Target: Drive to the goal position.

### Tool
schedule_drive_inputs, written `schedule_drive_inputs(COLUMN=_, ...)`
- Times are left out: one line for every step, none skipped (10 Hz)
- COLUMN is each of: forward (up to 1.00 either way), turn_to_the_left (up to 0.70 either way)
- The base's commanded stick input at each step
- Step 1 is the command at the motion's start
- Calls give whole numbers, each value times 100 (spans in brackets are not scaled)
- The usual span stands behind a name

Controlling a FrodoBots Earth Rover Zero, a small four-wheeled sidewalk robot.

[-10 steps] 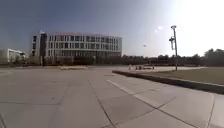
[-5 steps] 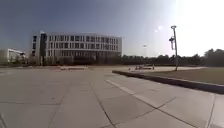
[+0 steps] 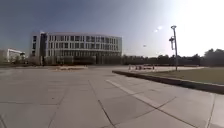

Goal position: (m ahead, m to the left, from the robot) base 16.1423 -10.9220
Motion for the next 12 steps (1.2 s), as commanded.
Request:
schedule_drive_inputs(forward=6, turn_to_the_left=0)
schedule_drive_inputs(forward=6, turn_to_the_left=0)
schedule_drive_inputs(forward=6, turn_to_the_left=0)
schedule_drive_inputs(forward=6, turn_to_the_left=0)
schedule_drive_inputs(forward=6, turn_to_the_left=0)
schedule_drive_inputs(forward=6, turn_to_the_left=0)
schedule_drive_inputs(forward=6, turn_to_the_left=0)
schedule_drive_inputs(forward=6, turn_to_the_left=0)
schedule_drive_inputs(forward=6, turn_to_the_left=0)
schedule_drive_inputs(forward=6, turn_to_the_left=0)
schedule_drive_inputs(forward=5, turn_to_the_left=0)
schedule_drive_inputs(forward=6, turn_to_the_left=0)
